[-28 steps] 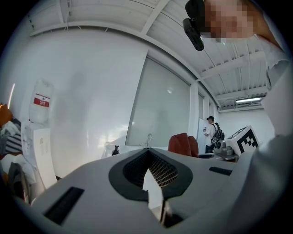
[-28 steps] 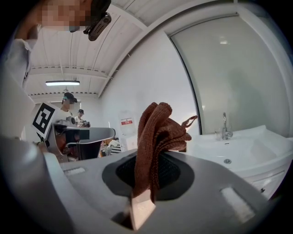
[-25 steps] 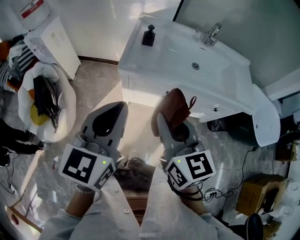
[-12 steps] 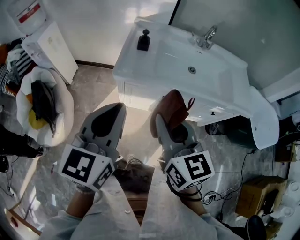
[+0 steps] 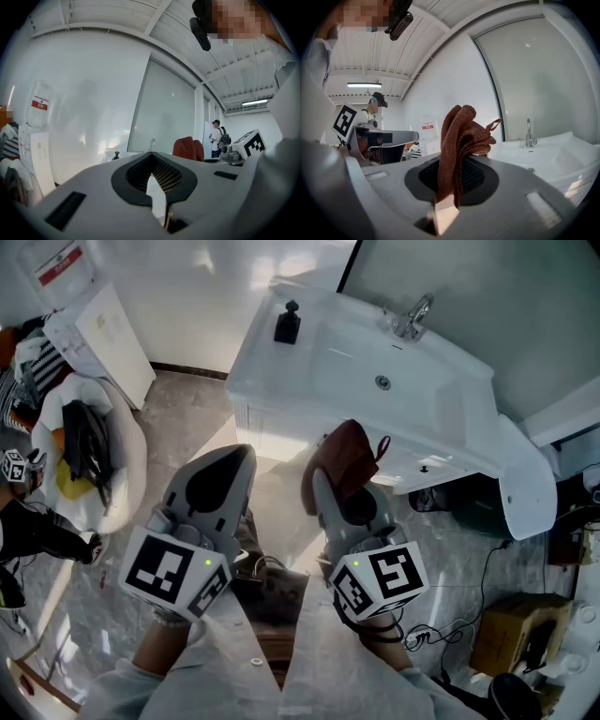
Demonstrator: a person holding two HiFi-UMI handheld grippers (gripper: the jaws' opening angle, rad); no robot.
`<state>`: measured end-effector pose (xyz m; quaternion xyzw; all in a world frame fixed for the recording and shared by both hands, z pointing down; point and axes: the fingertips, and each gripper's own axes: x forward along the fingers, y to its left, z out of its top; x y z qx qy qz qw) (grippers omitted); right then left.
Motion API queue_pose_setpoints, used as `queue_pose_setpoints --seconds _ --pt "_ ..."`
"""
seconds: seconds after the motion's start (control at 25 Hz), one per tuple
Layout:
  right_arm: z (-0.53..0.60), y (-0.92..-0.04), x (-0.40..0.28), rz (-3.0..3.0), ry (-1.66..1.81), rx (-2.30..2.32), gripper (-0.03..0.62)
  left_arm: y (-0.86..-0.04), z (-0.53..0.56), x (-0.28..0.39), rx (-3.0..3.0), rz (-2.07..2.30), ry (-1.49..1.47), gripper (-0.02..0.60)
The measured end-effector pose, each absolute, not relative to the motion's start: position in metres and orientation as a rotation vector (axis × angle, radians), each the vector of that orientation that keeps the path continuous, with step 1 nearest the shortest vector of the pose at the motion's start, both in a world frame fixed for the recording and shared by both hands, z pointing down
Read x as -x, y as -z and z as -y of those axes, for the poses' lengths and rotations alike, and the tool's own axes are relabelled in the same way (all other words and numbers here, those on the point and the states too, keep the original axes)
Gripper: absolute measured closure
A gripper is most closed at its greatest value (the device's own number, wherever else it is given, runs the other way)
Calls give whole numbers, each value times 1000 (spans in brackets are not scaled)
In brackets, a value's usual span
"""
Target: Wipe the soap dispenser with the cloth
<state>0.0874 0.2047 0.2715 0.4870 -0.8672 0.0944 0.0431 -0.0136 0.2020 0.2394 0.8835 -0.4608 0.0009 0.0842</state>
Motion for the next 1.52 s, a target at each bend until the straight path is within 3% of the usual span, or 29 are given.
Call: queue_pose_setpoints --seconds 0.56,1.52 --pt "-154 -281 -98 2607 -303 -1555 539 -248 -144 3 -2671 1306 -13 577" --pt "48 -285 -80 2494 -365 -1646 539 -256 68 17 -2685 1161 -63 578"
